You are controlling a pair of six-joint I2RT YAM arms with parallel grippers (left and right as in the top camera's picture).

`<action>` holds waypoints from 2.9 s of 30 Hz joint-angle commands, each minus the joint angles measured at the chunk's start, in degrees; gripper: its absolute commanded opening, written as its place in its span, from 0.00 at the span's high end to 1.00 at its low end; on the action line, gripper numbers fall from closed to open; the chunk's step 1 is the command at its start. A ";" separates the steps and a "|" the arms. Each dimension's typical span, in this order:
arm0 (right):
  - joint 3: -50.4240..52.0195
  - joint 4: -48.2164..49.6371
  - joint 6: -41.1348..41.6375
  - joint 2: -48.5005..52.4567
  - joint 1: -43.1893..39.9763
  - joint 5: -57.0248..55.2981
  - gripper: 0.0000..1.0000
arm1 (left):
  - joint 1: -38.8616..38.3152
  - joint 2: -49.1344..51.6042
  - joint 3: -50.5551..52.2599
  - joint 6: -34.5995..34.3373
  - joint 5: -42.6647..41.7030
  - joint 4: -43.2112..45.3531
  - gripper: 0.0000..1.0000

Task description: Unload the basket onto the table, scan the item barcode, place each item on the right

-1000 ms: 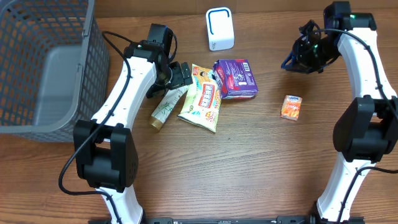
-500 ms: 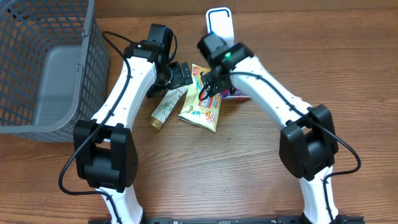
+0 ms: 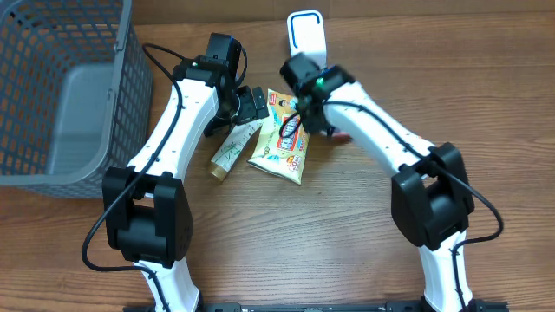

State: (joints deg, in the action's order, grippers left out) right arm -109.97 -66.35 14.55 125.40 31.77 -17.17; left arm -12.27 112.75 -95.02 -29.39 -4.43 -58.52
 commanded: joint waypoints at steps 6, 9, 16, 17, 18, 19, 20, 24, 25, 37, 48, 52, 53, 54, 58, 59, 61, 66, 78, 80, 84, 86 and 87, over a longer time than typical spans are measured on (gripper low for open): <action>-11.13 -12.70 -11.08 -1.77 -20.17 63.34 0.96 | -0.11 -0.15 -1.07 1.09 0.39 0.07 0.00; -4.28 -12.04 -13.62 -1.62 -25.20 75.03 0.96 | -0.11 -0.15 -1.07 1.09 0.39 0.07 0.00; 14.43 -3.65 -12.85 -1.62 -31.63 83.17 0.87 | -0.11 -0.15 -1.07 1.09 0.39 0.07 0.00; 16.02 -2.89 -12.87 -1.62 -32.72 82.82 0.79 | -0.11 -0.15 -1.07 1.09 0.39 0.07 0.00; 16.50 -2.93 -12.85 -1.62 -33.53 81.55 0.77 | -0.11 -0.15 -1.07 1.09 0.39 0.07 0.00; 16.55 -2.91 -12.63 -1.62 -34.77 77.11 0.66 | -0.11 -0.15 -1.07 1.09 0.39 0.07 0.00; 16.52 -2.89 -11.82 -1.64 -35.26 74.20 0.60 | -0.11 -0.15 -1.07 1.09 0.39 0.07 0.00; 16.46 -3.08 -2.69 -1.64 -38.07 48.35 0.46 | -0.11 -0.15 -1.07 1.09 0.39 0.04 0.00; 15.96 -4.02 -1.62 -1.64 -38.73 42.80 0.41 | -0.11 -0.15 -1.07 1.07 0.39 0.07 0.00; -0.42 -17.73 -12.04 -1.77 -34.80 39.91 0.34 | -0.11 -0.15 -1.07 1.09 0.39 0.07 0.00; 4.68 -5.68 -15.04 -1.79 -28.81 37.99 0.19 | -0.11 -0.15 -1.07 1.09 0.39 0.07 0.00; 7.67 -0.70 -15.04 -1.79 -28.15 38.88 0.24 | -0.11 -0.15 -1.07 1.09 0.39 0.07 0.00; 8.57 0.07 -14.99 -1.77 -27.87 38.91 0.26 | -0.11 -0.15 -1.07 1.07 0.39 0.07 0.00; 10.08 1.22 -14.95 -1.77 -27.30 39.28 0.30 | -0.11 -0.15 -1.07 1.09 0.39 0.07 0.00; 14.05 4.57 -14.32 -1.77 -25.70 39.28 0.36 | -0.11 -0.15 -1.07 1.09 0.39 0.07 0.00; 14.82 5.35 -13.86 -1.77 -25.44 39.26 0.37 | -0.11 -0.15 -1.07 1.09 0.39 0.07 0.00; 16.83 7.63 -11.47 -1.77 -25.00 39.26 0.46 | -0.11 -0.15 -1.07 1.09 0.39 0.07 0.00; 16.83 9.70 -6.32 -1.79 -24.96 40.68 0.96 | -0.11 -0.15 -1.07 1.09 0.39 0.07 0.00; 2.27 36.50 21.97 -1.79 -24.94 58.16 0.96 | -0.11 -0.15 -1.07 1.09 0.39 0.07 0.00; 2.27 45.68 28.65 -1.77 -24.70 56.06 0.96 | -0.11 -0.15 -1.07 1.09 0.39 0.07 0.00; 2.27 53.59 35.04 -1.51 -22.91 45.11 0.96 | -0.11 -0.15 -1.07 1.07 0.37 0.07 0.00; 2.27 57.02 35.04 -0.68 -21.00 40.41 0.96 | -0.11 -0.15 -1.07 1.09 0.39 0.07 0.00; 2.27 58.42 35.01 0.04 -19.96 38.56 0.96 | -0.11 -0.15 -1.07 1.07 0.39 0.07 0.00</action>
State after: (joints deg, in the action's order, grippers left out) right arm -106.80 -10.85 45.65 124.46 8.54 29.45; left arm -12.27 112.75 -95.02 -29.39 -4.45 -58.54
